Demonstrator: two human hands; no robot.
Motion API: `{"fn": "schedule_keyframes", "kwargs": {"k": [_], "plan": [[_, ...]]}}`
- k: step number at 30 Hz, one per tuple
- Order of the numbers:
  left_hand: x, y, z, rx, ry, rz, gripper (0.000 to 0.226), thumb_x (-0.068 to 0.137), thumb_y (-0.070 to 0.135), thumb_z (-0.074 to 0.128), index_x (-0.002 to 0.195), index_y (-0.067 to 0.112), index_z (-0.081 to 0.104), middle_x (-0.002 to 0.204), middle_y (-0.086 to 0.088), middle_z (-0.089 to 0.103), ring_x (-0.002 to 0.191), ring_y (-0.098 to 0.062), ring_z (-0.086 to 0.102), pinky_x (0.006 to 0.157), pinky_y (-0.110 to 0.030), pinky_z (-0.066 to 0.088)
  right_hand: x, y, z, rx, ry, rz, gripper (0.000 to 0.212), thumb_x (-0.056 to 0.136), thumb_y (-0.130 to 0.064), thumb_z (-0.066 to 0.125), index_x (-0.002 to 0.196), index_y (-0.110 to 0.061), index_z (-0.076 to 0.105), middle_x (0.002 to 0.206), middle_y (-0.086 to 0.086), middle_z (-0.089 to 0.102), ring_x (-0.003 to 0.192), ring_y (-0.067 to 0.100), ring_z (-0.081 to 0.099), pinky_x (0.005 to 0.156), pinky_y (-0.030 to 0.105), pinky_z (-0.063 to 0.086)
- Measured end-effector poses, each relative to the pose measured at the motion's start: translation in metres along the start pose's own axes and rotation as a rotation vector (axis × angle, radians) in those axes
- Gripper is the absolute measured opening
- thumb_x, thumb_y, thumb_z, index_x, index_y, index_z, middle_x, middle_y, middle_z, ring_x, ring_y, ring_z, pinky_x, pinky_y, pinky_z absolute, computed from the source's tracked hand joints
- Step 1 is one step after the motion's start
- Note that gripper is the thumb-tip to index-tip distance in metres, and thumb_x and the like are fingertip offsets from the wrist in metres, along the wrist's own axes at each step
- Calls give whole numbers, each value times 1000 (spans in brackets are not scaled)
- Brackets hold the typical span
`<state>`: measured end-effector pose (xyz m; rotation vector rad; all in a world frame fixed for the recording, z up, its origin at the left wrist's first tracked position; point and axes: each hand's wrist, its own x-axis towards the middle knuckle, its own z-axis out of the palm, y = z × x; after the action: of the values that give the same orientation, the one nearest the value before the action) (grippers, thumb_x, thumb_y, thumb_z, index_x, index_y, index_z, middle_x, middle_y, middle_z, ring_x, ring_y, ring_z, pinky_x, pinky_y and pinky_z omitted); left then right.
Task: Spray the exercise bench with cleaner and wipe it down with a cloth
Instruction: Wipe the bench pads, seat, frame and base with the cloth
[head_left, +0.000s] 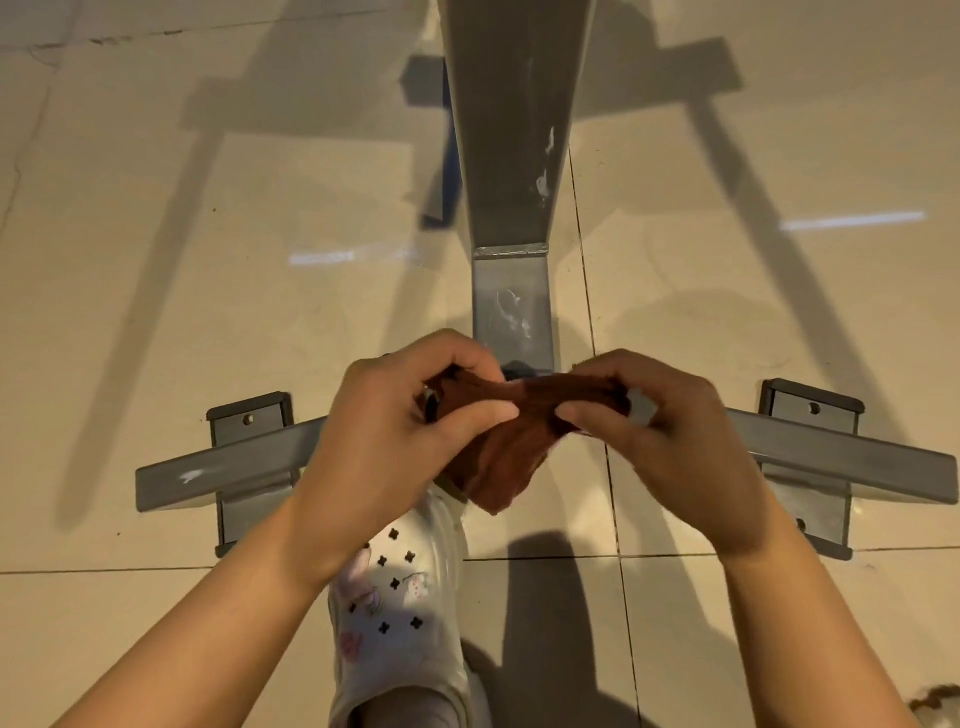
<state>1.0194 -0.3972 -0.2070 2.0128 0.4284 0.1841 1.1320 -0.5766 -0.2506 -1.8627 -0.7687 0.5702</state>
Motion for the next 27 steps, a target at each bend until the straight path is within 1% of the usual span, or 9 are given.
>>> {"fn": "schedule_keyframes", "kwargs": {"k": [5,8,10,11,13,15,18,21,27], "plan": [[-6,-8,-13,24,75,-133,18,69,17,83,75,22,67,73,10,67,68,-5,61,60,-15,46,-16,-20,0,135,-67,77,21,83,-43,61,96,-26,66,84,-9,67,81,14,66,66,22,55],[23,-21,-5,111,185,-162,15,75,22,80,80,20,66,76,11,66,78,-4,61,70,-25,51,9,-19,15,-21,120,124,3,91,-24,64,94,-23,64,80,-12,64,83,3,62,68,9,46],[51,-35,7,191,240,-162,18,83,24,74,98,21,65,95,13,65,87,-6,60,81,-33,52,39,-9,29,-283,317,159,17,94,-20,60,111,-20,62,101,-5,65,98,5,60,80,10,41],[60,-43,15,265,232,-149,26,87,26,69,112,21,62,109,7,63,96,-11,59,86,-35,51,50,-3,39,-439,343,171,28,94,-19,60,122,-17,59,117,2,62,112,15,56,91,19,42],[61,-57,28,414,161,-79,36,92,26,59,127,16,55,127,-4,56,109,-22,56,93,-36,46,57,17,66,-688,162,126,40,92,-19,57,131,-11,55,134,13,54,126,31,49,104,41,42],[43,-67,35,529,90,-19,37,90,23,52,126,13,57,124,-7,59,108,-24,57,92,-33,44,51,30,95,-745,-58,138,39,93,-22,49,127,-6,60,134,15,57,125,33,53,107,49,42],[18,-83,36,555,58,-49,37,88,19,50,123,12,61,120,-4,63,108,-21,59,97,-34,45,53,26,107,-791,-83,207,59,98,-38,22,135,-6,56,143,15,51,134,26,47,114,45,29],[7,-91,32,575,69,-46,42,90,24,46,128,11,56,121,-4,63,110,-19,57,100,-29,39,76,32,96,-788,-158,229,60,104,-45,15,156,-15,14,164,5,7,151,18,6,121,37,-1],[-4,-87,32,712,43,-37,44,90,34,41,122,13,63,116,-2,67,106,-24,62,94,-33,36,88,39,76,-694,-154,171,52,105,-31,29,154,-13,22,162,4,17,150,20,13,122,36,8]]}}
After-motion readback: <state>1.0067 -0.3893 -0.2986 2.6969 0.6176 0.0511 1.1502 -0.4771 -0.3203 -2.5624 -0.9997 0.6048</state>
